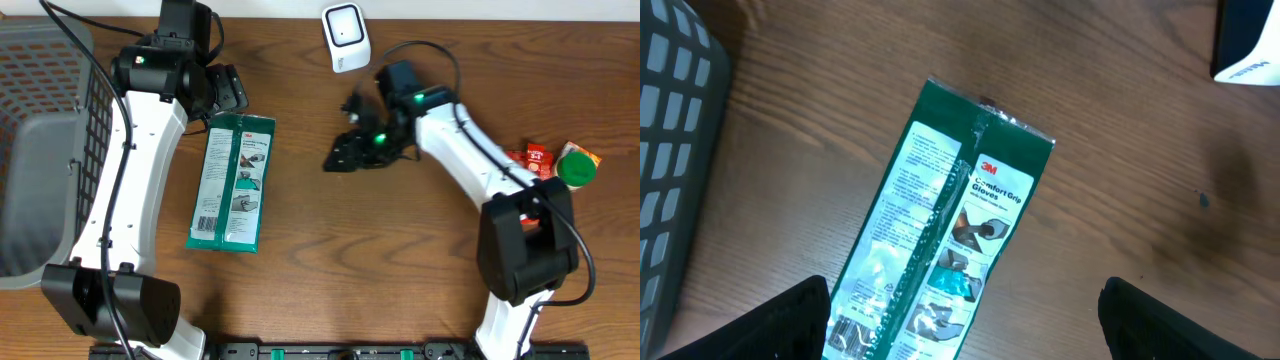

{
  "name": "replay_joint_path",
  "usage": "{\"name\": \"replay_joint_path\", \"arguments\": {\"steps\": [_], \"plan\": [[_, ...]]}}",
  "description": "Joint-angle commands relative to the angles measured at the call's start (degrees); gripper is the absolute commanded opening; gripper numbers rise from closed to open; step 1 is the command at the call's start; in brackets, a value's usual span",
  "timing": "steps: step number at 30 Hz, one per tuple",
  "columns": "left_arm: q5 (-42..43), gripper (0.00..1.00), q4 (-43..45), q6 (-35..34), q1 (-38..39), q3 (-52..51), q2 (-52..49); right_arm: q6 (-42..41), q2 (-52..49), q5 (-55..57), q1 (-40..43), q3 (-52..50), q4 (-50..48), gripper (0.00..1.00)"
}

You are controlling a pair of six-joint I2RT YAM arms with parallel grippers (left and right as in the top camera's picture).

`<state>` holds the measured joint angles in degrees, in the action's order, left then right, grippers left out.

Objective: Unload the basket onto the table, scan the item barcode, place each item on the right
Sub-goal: 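Move the empty right gripper left toward the green gloves pack, then grasp the green gloves pack edge with the right gripper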

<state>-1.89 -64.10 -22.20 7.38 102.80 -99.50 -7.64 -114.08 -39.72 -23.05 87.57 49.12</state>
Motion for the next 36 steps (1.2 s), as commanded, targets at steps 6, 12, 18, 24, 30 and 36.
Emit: {"name": "replay_joint_path", "arguments": {"steps": [6, 12, 18, 24, 30, 36], "plan": [[-0.72, 0.86, -0.13, 0.74, -0.20, 0.26, 0.55, -14.47, 1.46, -3.04, -5.25, 0.68, -9.92, 0.76], [-0.72, 0.86, -0.13, 0.74, -0.20, 0.26, 0.55, -17.79, 1.46, -2.99, -6.84, 0.66, -14.21, 0.77], [-0.76, 0.86, 2.45, 0.76, -0.24, 0.26, 0.55, -20.35, 1.46, -2.69, -7.08, 0.66, -17.42, 0.78], [-3.80, 0.86, -0.28, 1.03, -1.46, 0.26, 0.55, -24.09, 1.44, 2.84, -8.70, 0.63, -17.90, 0.85], [-4.87, 0.57, -2.69, 6.16, -2.36, -0.81, 0.48, -26.23, 0.44, 6.43, -10.93, 0.63, -19.30, 0.82], [-5.81, 0.34, -1.29, 6.93, -2.47, -6.25, 0.48, -28.74, -3.89, 5.57, -12.46, 0.59, -23.58, 0.74]]}}
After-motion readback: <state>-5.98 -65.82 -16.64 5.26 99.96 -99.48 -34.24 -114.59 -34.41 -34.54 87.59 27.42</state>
